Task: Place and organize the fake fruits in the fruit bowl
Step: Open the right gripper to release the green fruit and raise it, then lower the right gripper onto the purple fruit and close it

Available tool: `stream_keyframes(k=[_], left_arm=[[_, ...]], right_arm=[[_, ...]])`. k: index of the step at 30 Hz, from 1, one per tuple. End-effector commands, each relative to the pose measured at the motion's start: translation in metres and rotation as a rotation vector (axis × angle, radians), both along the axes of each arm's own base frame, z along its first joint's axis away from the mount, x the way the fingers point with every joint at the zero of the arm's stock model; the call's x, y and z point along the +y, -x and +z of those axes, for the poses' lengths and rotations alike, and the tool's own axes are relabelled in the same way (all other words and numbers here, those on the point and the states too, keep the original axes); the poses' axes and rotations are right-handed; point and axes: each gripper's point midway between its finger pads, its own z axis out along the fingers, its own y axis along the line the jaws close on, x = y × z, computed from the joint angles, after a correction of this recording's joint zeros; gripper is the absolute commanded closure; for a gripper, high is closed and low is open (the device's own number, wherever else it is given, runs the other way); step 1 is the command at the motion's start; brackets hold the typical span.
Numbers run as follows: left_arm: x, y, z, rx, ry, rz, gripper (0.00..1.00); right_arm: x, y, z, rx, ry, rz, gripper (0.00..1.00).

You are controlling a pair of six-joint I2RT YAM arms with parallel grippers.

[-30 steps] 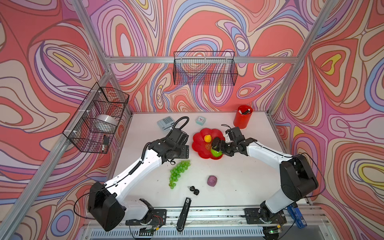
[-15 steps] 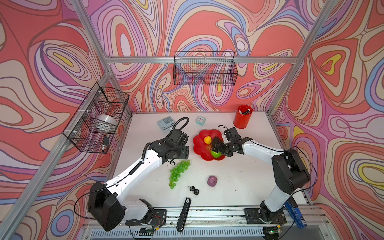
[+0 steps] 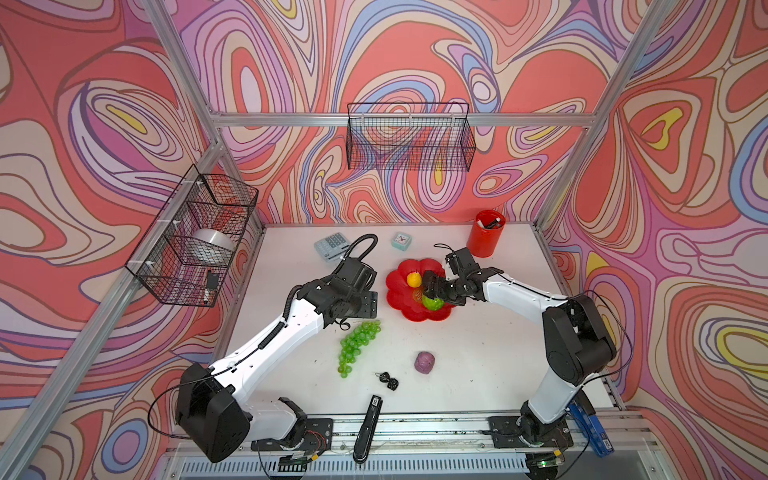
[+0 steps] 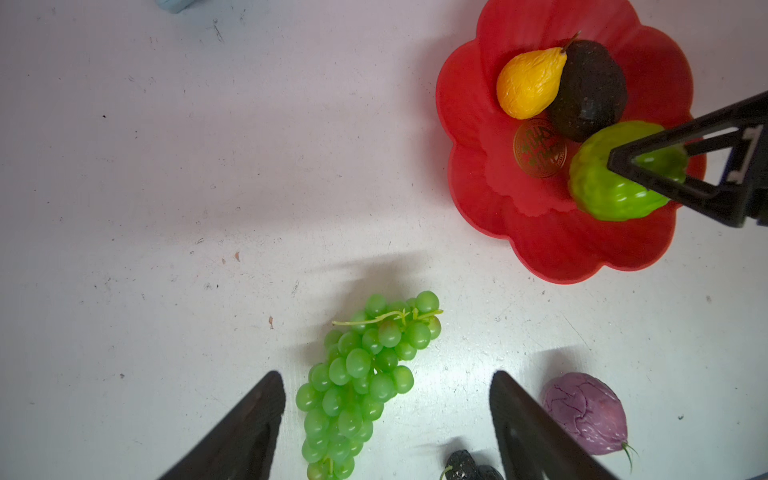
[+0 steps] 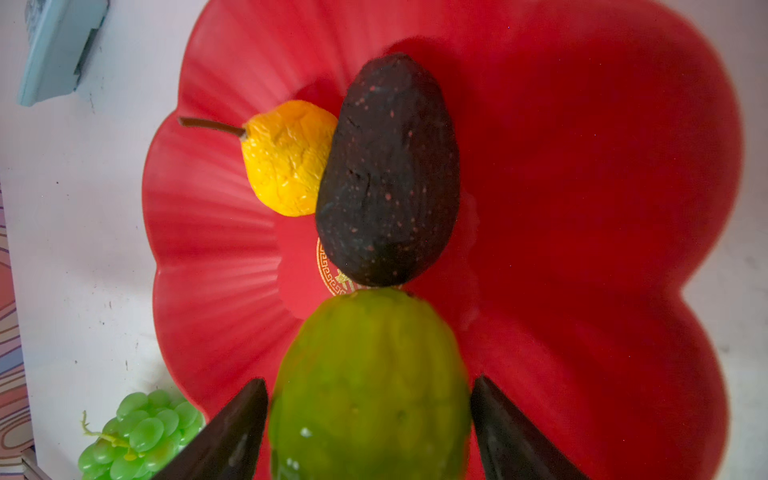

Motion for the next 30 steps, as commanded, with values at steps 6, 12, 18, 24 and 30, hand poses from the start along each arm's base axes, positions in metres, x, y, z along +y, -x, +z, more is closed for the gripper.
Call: stream_keyframes(k=[6,12,18,24,30], left_arm=[[0.006,0.002,0.007,-0.001,-0.015,0.007,0.19],[0.006,0.006,0.006,0.007,0.006,0.01,0.2],[-0.013,0.011,-0.004,0.085,0.072,-0.031,0.23],[-0.015,0.012,-0.008,0.095,0.08,-0.03,0.24],[-0.013,0.005,-0.012,0.083,0.063,-0.005,0.22]], right_arm=[[-0.004,-0.008,0.008,-0.03,0.049,0.03,0.19],[-0.011,-0.008,0.038,-0.091,0.085,0.056,0.2],[-0.007,0.006,0.057,-0.103,0.047,0.087,0.28],[0.003,0.052,0.065,-0.086,0.091,0.167,0.31],[0.023,0.132,0.048,0.005,0.105,0.302,0.28]])
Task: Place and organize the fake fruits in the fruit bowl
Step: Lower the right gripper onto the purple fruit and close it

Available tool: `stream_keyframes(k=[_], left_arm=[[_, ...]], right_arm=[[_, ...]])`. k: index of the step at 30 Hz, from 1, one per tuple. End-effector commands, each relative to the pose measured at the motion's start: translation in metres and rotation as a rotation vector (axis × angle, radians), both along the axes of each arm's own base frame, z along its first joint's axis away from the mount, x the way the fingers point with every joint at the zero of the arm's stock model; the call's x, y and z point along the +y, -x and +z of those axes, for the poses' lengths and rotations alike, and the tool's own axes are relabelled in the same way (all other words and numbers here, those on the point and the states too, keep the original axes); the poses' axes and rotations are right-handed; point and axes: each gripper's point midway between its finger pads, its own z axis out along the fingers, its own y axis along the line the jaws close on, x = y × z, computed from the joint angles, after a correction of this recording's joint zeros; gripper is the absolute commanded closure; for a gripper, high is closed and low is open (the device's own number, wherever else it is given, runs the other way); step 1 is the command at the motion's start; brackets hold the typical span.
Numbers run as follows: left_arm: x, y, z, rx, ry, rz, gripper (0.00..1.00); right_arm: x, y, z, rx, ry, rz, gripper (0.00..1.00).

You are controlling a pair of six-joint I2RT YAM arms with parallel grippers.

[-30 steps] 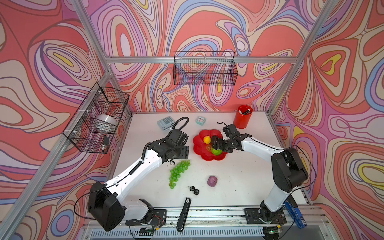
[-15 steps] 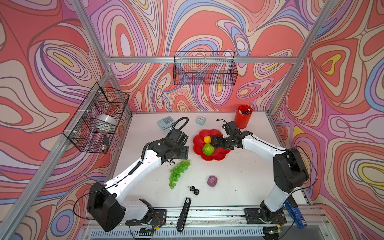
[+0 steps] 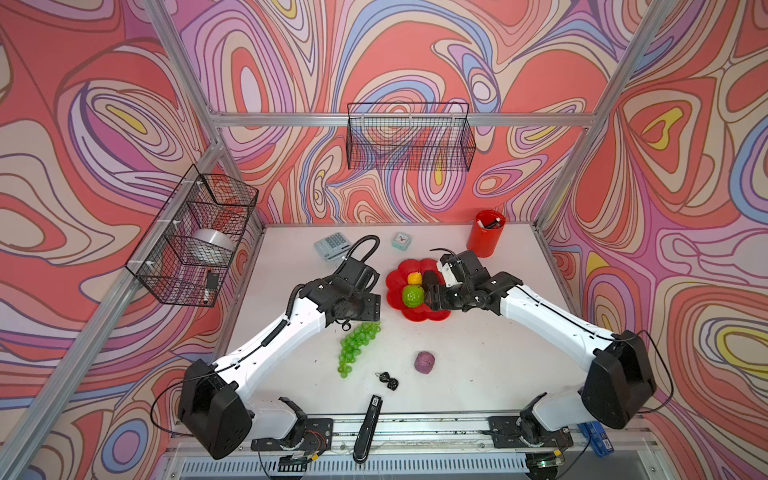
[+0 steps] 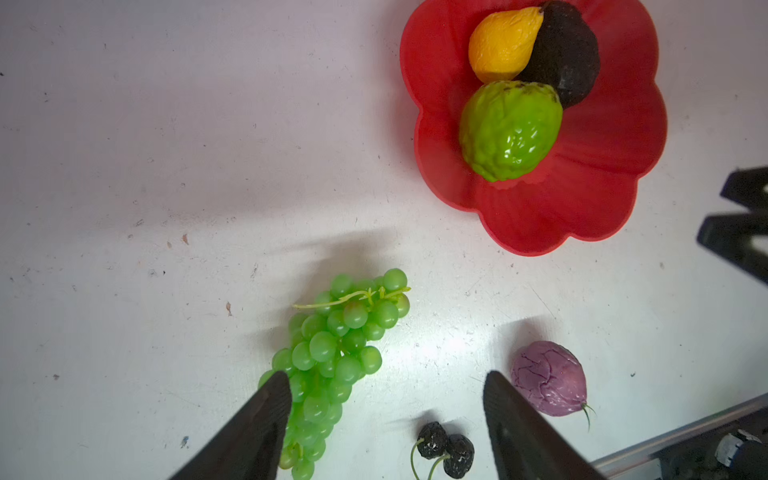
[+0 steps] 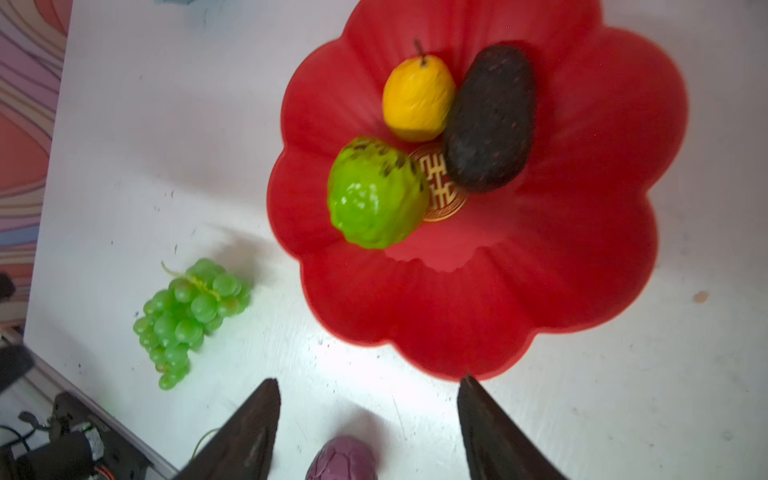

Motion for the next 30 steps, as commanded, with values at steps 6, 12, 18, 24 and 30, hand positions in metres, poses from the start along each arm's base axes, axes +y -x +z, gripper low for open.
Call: stream_keyframes(k=[6,12,18,24,30], left_arm=[[0.0,-0.011,-0.003,-0.002,-0.023,0.024,0.22],[0.001,-0.01,-0.005,-0.002,-0.02,0.033,0.21],[0.005,-0.007,-0.003,0.001,-0.031,0.037,0.21],[0.009,-0.004,-0.003,0.001,-0.032,0.05,0.21],[0.013,-0.004,-0.002,-0.012,-0.047,0.052,0.21]], right_arm=[[0.006,0.094,-0.047,0.174,0.103,0.098,0.25],[0.016,0.115,-0.076,0.223,0.132,0.127,0.22],[0.027,0.107,-0.089,0.206,0.142,0.144,0.23],[0.038,0.1,-0.102,0.225,0.154,0.159,0.29],[0.034,0.102,-0.108,0.236,0.176,0.156,0.36]])
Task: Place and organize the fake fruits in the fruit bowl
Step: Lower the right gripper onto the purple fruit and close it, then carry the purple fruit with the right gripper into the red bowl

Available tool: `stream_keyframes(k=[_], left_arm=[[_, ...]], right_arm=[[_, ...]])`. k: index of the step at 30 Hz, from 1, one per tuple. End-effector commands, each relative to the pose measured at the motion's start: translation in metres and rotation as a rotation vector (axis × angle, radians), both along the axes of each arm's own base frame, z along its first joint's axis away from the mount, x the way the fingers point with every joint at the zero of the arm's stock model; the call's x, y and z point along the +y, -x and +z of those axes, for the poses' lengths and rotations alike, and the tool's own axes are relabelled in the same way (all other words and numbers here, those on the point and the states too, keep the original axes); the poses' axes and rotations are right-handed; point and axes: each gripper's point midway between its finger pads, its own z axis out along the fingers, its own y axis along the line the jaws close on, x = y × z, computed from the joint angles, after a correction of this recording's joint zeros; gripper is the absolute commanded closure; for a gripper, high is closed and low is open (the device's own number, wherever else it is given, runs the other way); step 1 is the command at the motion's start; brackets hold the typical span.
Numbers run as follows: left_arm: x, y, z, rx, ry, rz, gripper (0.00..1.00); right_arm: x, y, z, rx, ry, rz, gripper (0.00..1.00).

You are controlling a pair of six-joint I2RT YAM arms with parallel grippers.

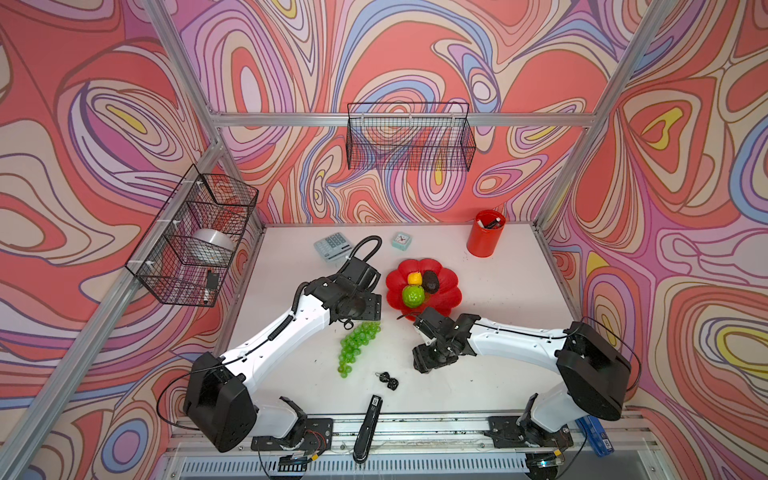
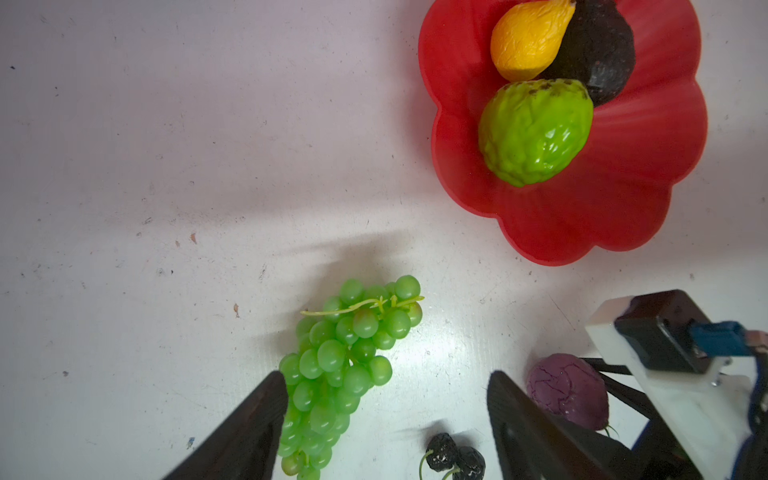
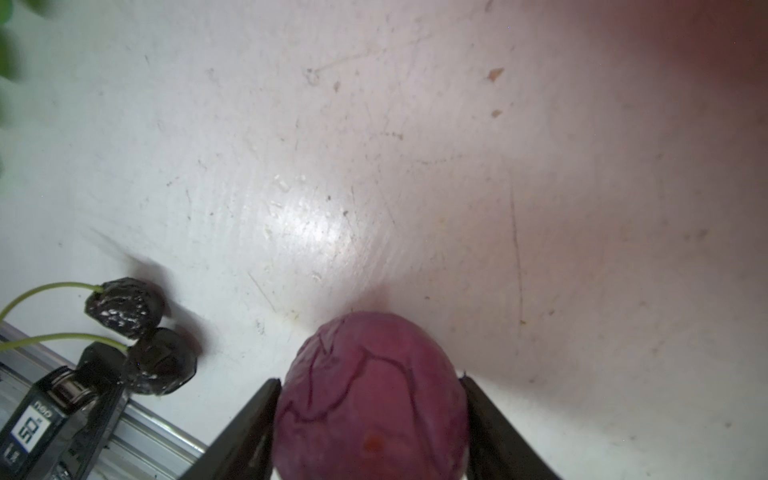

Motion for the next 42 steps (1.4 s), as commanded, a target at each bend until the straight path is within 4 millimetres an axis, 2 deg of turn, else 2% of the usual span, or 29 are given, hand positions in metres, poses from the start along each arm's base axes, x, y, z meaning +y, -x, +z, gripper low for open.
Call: stream_keyframes(k=[1,8,13,18,22,24,27,29,31,35,39,42], left_arm=[[0.009,0.001,0.005,-0.016,-0.01,0.032,0.21],[0.007,0.0,0.001,-0.008,-0.007,0.029,0.21],[0.006,-0.002,0.003,-0.009,-0.013,0.031,0.2],[0.007,-0.001,0.002,-0.022,0.007,0.048,0.21],[0.011,0.0,0.003,-0.03,-0.004,0.052,0.21],[0.012,0.0,0.005,-0.036,-0.008,0.049,0.21],[0.013,0.001,0.007,-0.044,-0.009,0.045,0.21],[0.014,0.002,0.007,-0.041,-0.012,0.042,0.21],[0.015,0.003,0.006,-0.036,-0.014,0.042,0.21],[0.018,0.007,0.008,-0.035,-0.019,0.047,0.21],[0.022,0.007,0.012,-0.051,-0.024,0.059,0.21],[0.022,0.007,0.012,-0.047,-0.024,0.065,0.21]], right_arm=[[0.006,-0.006,0.007,-0.032,-0.017,0.002,0.39],[0.008,-0.008,0.009,-0.041,-0.023,0.001,0.51],[0.005,-0.007,0.01,-0.051,-0.027,-0.008,0.54],[0.006,-0.016,0.043,-0.106,-0.05,-0.003,0.55],[0.007,-0.039,0.084,-0.165,-0.104,-0.024,0.55],[0.003,-0.056,0.105,-0.197,-0.137,-0.045,0.55],[-0.012,-0.091,0.132,-0.248,-0.161,-0.076,0.55],[-0.022,-0.114,0.142,-0.284,-0.156,-0.088,0.55],[-0.03,-0.132,0.144,-0.297,-0.149,-0.091,0.55],[-0.042,-0.162,0.13,-0.291,-0.108,-0.096,0.56],[-0.055,-0.18,0.109,-0.279,-0.06,-0.113,0.56],[-0.053,-0.186,0.095,-0.264,-0.054,-0.107,0.56]])
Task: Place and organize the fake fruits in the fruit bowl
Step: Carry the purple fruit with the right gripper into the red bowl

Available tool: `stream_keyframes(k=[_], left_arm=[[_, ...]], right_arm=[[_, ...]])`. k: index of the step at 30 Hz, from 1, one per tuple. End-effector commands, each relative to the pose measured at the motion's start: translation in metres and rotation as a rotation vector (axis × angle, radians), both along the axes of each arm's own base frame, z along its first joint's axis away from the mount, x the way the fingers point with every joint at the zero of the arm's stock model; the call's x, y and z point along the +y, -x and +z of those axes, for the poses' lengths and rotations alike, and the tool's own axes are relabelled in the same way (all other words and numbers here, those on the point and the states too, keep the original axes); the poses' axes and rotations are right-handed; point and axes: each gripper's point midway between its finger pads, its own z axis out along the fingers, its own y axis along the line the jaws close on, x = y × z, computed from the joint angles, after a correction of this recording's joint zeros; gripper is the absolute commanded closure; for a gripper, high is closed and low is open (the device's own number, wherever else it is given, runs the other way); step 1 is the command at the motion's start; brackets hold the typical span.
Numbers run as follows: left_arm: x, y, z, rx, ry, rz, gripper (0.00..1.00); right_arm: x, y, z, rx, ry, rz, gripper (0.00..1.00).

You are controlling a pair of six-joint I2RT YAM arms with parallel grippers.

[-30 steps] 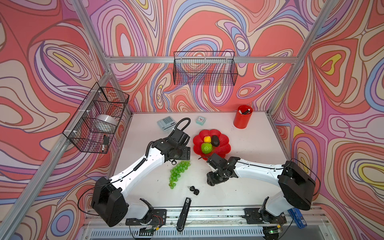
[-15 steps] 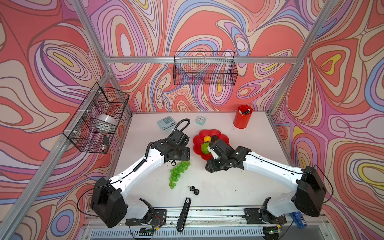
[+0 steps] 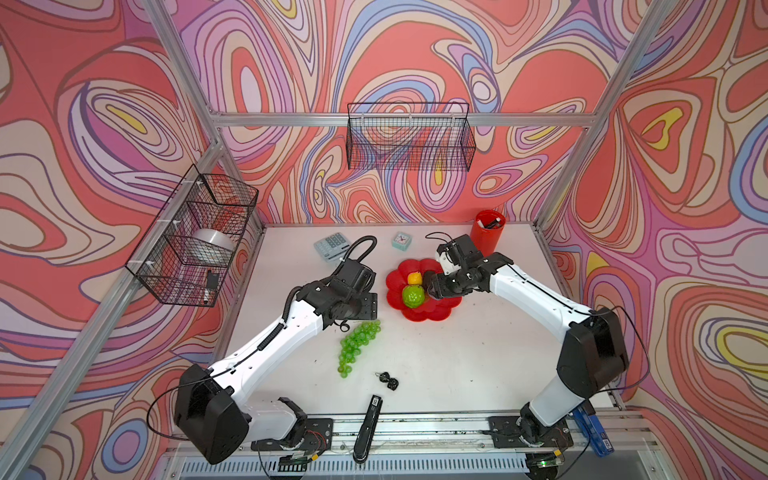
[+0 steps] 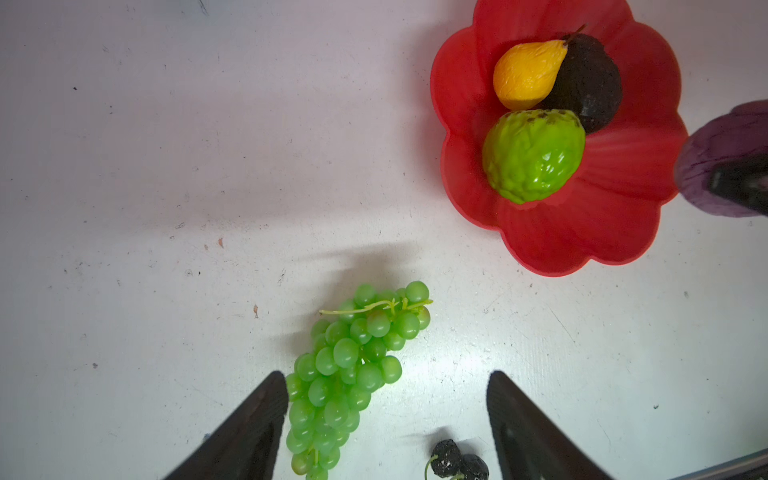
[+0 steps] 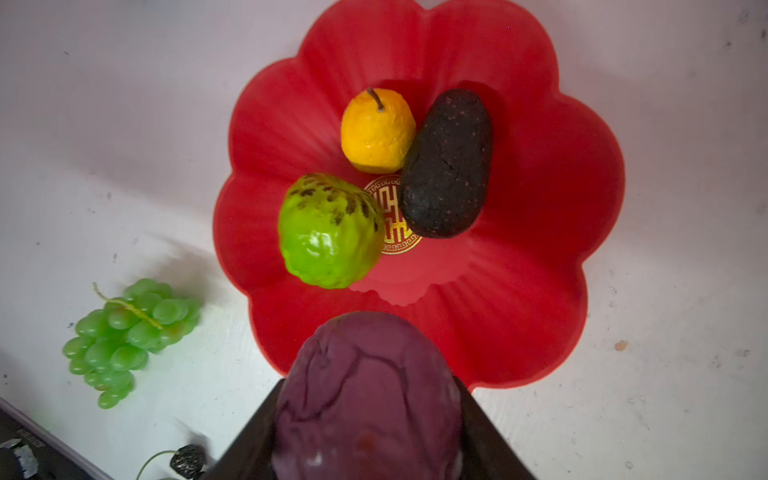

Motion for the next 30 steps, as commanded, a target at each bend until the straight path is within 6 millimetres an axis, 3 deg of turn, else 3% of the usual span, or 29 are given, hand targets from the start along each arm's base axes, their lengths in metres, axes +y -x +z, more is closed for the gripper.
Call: stream_keyframes(k=[1,8,23,30], left_arm=[[0.011,0.007,-0.004,0.023,-0.029,0.029,0.21],[0.012,0.006,-0.007,0.033,-0.049,0.018,0.21],[0.011,0.009,-0.012,0.068,-0.068,-0.01,0.23],[0.015,0.011,-0.017,0.092,-0.087,0.0,0.22]], right_arm=[[0.002,-0.008,-0.007,-0.013,0.013,0.034,0.56],[-0.003,-0.017,-0.047,0.037,0.073,0.038,0.55],[-0.006,-0.04,-0.085,0.081,0.107,0.03,0.51],[-0.006,-0.046,-0.085,0.067,0.122,0.035,0.32]])
